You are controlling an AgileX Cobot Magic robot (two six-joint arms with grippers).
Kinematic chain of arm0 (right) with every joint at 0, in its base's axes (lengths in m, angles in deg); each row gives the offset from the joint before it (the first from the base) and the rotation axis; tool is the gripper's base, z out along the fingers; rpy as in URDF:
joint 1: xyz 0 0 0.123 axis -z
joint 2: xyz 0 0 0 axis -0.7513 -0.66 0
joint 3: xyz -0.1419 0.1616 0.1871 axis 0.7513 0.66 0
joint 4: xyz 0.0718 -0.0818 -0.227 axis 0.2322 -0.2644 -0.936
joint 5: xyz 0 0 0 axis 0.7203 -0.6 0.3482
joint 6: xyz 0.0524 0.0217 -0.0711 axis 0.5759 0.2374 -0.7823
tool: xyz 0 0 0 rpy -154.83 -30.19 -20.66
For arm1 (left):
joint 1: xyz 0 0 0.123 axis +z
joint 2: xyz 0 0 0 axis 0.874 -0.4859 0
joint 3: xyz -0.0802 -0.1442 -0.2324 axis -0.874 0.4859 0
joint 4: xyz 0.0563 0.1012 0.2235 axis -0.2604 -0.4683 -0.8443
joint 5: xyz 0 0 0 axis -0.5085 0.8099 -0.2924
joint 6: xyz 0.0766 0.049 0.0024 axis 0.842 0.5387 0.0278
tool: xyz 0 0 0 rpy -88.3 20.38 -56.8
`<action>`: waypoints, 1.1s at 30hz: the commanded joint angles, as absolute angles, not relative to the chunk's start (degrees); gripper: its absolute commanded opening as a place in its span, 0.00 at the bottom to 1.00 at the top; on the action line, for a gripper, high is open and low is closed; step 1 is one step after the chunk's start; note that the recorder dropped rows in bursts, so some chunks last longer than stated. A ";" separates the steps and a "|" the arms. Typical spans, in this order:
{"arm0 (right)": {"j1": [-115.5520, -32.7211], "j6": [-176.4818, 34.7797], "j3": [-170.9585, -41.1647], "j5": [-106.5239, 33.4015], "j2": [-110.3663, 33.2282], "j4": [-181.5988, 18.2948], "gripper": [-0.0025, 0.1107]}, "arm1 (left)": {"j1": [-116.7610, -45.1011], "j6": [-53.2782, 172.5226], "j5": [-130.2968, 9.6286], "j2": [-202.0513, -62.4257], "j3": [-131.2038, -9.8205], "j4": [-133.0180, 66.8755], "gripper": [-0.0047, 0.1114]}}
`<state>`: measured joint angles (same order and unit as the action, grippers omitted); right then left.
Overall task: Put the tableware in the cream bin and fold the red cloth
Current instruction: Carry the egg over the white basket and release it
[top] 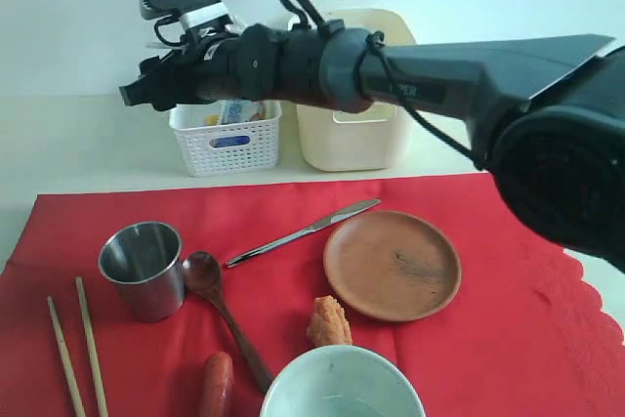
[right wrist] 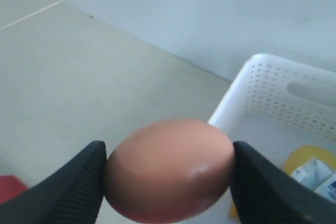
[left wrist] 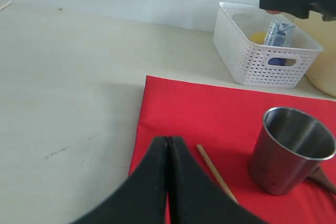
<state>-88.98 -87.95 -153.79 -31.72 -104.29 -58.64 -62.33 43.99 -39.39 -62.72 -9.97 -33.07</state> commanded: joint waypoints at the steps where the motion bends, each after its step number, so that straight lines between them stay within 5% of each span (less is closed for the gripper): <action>1: -88.90 -87.55 -154.80 -41.50 -107.39 -58.15 0.02 | -62.33 43.87 -39.74 -62.43 -9.82 -32.57 0.04; 13: -88.90 -88.32 -154.89 -49.05 -112.51 -55.03 0.04 | -62.33 43.87 -39.74 -62.43 -9.82 -32.57 0.04; 17: -88.90 -89.50 -154.89 -48.94 -112.60 -55.03 0.19 | -62.33 43.87 -39.74 -62.43 -9.82 -32.57 0.04; 25: -88.90 -89.50 -154.89 -48.70 -112.60 -53.05 0.70 | -62.33 43.87 -39.74 -62.43 -9.82 -32.57 0.04; 29: -88.90 -89.50 -154.89 -48.47 -112.60 -53.05 0.83 | -62.33 43.87 -39.74 -62.43 -9.82 -32.57 0.04; 33: -88.90 -89.50 -154.89 -46.97 -112.21 -53.05 0.85 | -62.33 43.87 -39.74 -62.43 -9.82 -32.57 0.04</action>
<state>-88.98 -88.92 -154.32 -47.66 -112.73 -53.07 -62.33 43.99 -39.39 -62.72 -9.97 -33.07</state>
